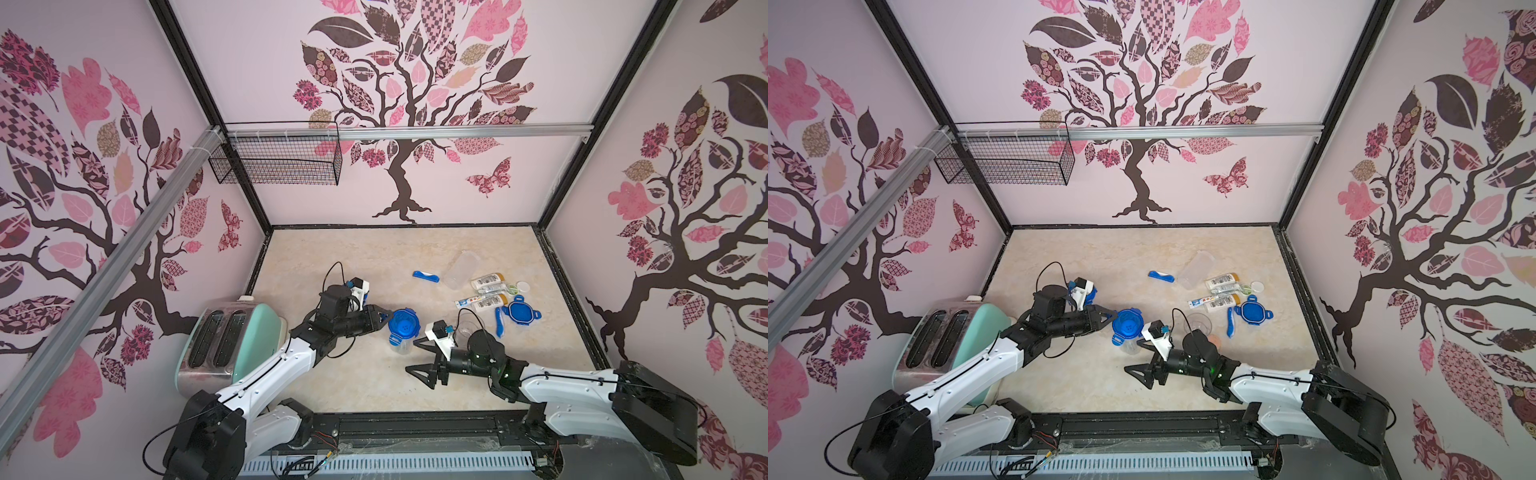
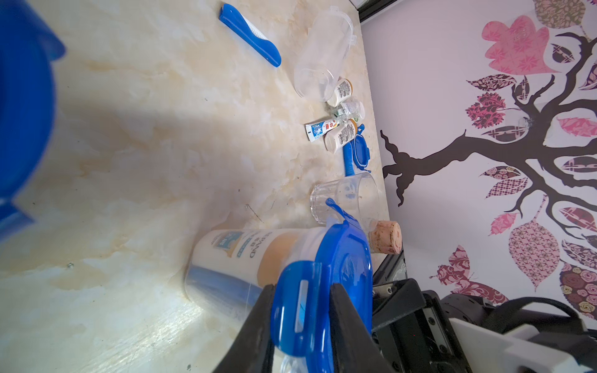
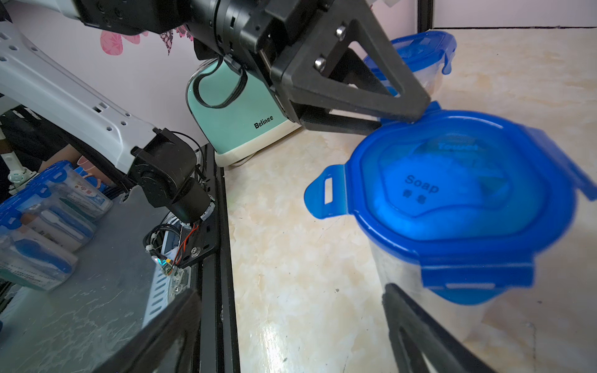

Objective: Take out toiletry kits
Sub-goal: Open the lid of the container.

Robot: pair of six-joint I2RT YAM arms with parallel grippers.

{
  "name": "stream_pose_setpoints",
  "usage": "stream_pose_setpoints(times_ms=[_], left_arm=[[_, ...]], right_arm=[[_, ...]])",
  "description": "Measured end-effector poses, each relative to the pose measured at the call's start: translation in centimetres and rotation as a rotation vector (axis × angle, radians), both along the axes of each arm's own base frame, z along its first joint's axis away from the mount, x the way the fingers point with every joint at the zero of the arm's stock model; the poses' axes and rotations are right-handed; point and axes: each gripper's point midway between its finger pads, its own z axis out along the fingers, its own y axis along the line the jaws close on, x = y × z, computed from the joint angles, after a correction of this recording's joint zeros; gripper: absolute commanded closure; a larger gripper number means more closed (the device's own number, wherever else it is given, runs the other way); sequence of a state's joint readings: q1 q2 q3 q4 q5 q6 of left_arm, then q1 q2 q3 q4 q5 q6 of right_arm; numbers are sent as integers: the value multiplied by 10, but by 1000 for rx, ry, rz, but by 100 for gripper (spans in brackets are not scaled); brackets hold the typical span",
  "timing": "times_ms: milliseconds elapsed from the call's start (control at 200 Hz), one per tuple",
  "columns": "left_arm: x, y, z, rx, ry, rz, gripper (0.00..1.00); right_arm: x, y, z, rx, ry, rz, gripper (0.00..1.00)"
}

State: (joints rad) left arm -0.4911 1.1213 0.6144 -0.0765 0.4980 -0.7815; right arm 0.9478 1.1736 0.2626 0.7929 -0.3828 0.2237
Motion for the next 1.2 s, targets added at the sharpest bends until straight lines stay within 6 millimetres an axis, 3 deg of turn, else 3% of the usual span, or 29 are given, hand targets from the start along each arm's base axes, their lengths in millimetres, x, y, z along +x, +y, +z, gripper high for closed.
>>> stream_pose_setpoints(times_ms=[200, 660, 1065, 1200], left_arm=[[1, 0, 2, -2, -10, 1, 87], [-5, -2, 21, -29, -48, -34, 92], [-32, -39, 56, -43, -152, -201, 93], [-32, -41, 61, -31, -175, -216, 93]], right_arm=[[-1, 0, 0, -1, 2, 4, 9], [0, 1, -4, -10, 8, 5, 9], [-4, 1, -2, -7, -3, 23, 9], [-7, 0, 5, 8, -28, 44, 9]])
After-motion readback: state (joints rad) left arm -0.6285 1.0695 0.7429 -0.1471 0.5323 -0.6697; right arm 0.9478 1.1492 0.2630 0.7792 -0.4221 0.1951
